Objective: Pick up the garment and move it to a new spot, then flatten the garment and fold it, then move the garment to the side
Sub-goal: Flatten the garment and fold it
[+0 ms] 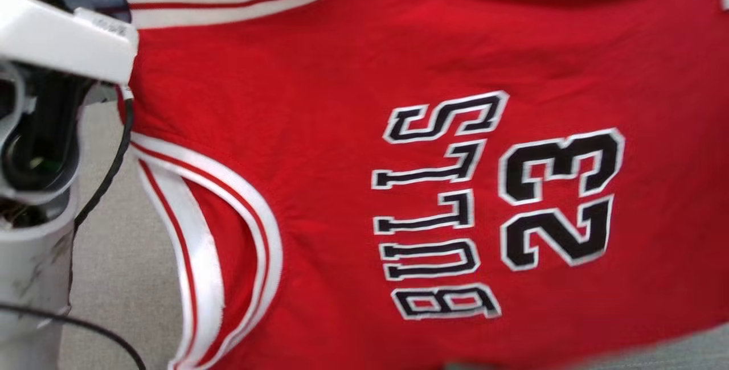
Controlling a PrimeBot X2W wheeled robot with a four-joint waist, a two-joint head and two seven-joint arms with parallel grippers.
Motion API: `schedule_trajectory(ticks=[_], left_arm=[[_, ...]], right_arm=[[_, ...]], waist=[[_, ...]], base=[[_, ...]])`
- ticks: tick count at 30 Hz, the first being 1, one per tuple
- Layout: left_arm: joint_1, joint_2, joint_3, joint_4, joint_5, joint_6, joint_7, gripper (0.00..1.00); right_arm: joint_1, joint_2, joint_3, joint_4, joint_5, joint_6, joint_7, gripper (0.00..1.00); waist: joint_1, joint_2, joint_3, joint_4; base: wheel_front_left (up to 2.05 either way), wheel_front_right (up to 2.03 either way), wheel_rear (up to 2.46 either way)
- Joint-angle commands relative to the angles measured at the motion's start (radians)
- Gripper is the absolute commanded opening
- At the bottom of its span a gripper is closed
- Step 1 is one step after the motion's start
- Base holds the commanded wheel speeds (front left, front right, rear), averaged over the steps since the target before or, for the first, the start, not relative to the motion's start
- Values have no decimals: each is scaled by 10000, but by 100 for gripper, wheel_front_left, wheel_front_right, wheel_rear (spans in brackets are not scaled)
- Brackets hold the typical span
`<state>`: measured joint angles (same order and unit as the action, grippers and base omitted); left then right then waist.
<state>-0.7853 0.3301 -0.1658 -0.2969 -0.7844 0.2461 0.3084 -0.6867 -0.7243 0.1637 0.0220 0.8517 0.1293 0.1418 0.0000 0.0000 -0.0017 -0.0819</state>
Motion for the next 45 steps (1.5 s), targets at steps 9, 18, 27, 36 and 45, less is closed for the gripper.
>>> schedule_trajectory(ticks=[9,18,27,36,45], left_arm=[[-2759,-156,-399,6423,1323,-1317,-2716,0],[-5731,-1087,-622,10365,1677,-3076,-5493,0],[-3525,-2105,-1133,12286,1880,-3558,-5692,0],[-767,-2297,-26,10537,3186,-3535,-5700,0],[2267,-2406,671,7620,4223,-3392,-5701,0]], right_arm=[[-4025,2243,3240,4915,-1560,14,-935,0],[-7721,2744,4684,9342,-3910,14,-3937,0],[-6043,2870,4490,10417,-3661,14,-4032,0],[-3062,3058,2903,8457,-4290,14,-4034,0],[-420,3008,1531,6955,-4815,14,-4035,0]], waist=[[0,0,1155,211],[0,0,2107,680],[0,0,4084,824],[0,0,4152,434],[0,0,3347,432]], base=[[0,0,0],[0,0,0],[0,0,0],[0,0,0],[0,0,0]])
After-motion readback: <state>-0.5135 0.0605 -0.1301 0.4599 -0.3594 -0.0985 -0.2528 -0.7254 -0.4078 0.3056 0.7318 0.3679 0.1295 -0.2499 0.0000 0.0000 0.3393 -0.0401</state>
